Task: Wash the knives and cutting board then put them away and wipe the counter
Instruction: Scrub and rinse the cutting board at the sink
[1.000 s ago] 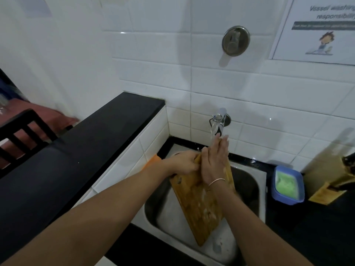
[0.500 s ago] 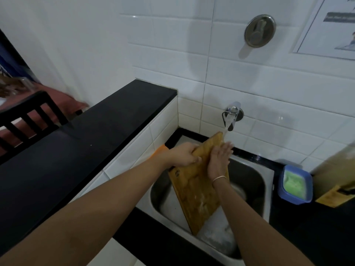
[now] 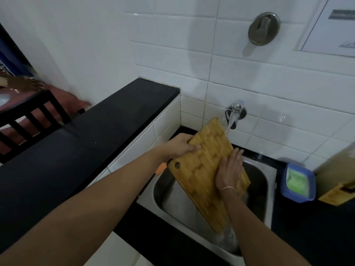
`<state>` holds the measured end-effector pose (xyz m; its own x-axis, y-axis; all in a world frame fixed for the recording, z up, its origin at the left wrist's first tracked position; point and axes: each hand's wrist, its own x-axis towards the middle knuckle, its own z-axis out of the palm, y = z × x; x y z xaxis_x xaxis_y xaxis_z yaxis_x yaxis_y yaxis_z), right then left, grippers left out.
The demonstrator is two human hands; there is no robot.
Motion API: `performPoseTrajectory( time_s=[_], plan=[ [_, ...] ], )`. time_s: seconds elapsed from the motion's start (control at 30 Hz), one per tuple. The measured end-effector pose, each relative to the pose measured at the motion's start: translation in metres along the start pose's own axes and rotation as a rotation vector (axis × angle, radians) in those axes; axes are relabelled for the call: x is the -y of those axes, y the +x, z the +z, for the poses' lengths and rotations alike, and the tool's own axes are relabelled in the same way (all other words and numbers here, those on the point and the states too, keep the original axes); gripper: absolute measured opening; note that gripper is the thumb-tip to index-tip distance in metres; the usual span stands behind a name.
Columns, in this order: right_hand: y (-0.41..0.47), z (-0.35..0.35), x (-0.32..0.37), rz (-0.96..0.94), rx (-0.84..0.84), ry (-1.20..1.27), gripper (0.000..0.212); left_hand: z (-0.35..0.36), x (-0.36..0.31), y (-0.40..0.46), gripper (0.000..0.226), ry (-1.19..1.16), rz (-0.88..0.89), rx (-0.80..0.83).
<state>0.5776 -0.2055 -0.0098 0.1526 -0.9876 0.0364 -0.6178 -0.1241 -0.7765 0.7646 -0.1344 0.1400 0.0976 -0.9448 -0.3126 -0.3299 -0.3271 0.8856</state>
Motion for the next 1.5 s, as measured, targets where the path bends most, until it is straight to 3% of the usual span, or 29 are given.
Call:
performPoseTrajectory(
  time_s=[0.17, 0.3, 0.37, 0.47, 0.53, 0.6, 0.7, 0.8, 0.9, 1.03, 1.17, 1.3, 1.5],
  plan=[
    [-0.006, -0.003, -0.035, 0.245, -0.014, 0.007, 0.063, -0.006, -0.006, 0.007, 0.031, -0.048, -0.003, -0.021],
    [0.013, -0.007, 0.008, 0.350, -0.050, 0.074, 0.065, 0.004, -0.011, 0.015, 0.035, -0.026, -0.010, -0.004],
    [0.020, -0.007, 0.042, 0.207, -0.070, 0.056, 0.064, 0.013, -0.013, 0.021, 0.039, -0.014, -0.026, -0.004],
    [0.014, -0.008, 0.083, -0.167, -0.042, 0.072, 0.065, 0.023, -0.019, 0.030, 0.037, -0.033, -0.016, -0.025],
    [-0.001, -0.009, 0.079, -0.374, 0.007, 0.058, 0.064, 0.024, -0.019, 0.035, 0.036, -0.035, -0.011, -0.033],
    [-0.008, -0.010, 0.046, -0.456, 0.085, -0.016, 0.065, 0.023, -0.016, 0.037, 0.037, -0.062, -0.032, -0.047],
    [0.003, -0.010, 0.005, -0.237, 0.130, -0.007, 0.065, 0.030, -0.015, 0.040, 0.040, -0.041, -0.047, -0.062],
    [0.023, -0.014, 0.027, 0.002, 0.097, 0.107, 0.073, 0.047, -0.025, 0.048, 0.040, 0.044, -0.043, -0.073],
    [0.019, -0.017, 0.056, -0.122, 0.074, 0.188, 0.074, 0.055, -0.029, 0.052, 0.035, 0.067, -0.050, -0.058],
    [-0.014, -0.014, 0.024, -0.325, 0.131, 0.082, 0.063, 0.052, -0.026, 0.052, 0.038, 0.090, -0.083, -0.062],
    [-0.013, -0.010, -0.013, -0.267, 0.201, 0.053, 0.073, 0.069, -0.021, 0.052, 0.032, 0.214, -0.099, 0.004],
    [-0.018, -0.004, 0.005, -0.119, 0.182, 0.206, 0.080, 0.080, -0.028, 0.059, 0.035, 0.274, -0.112, 0.023],
    [-0.027, -0.015, 0.010, -0.246, 0.196, 0.200, 0.073, 0.077, -0.037, 0.079, 0.041, 0.132, -0.228, -0.062]
  ],
)
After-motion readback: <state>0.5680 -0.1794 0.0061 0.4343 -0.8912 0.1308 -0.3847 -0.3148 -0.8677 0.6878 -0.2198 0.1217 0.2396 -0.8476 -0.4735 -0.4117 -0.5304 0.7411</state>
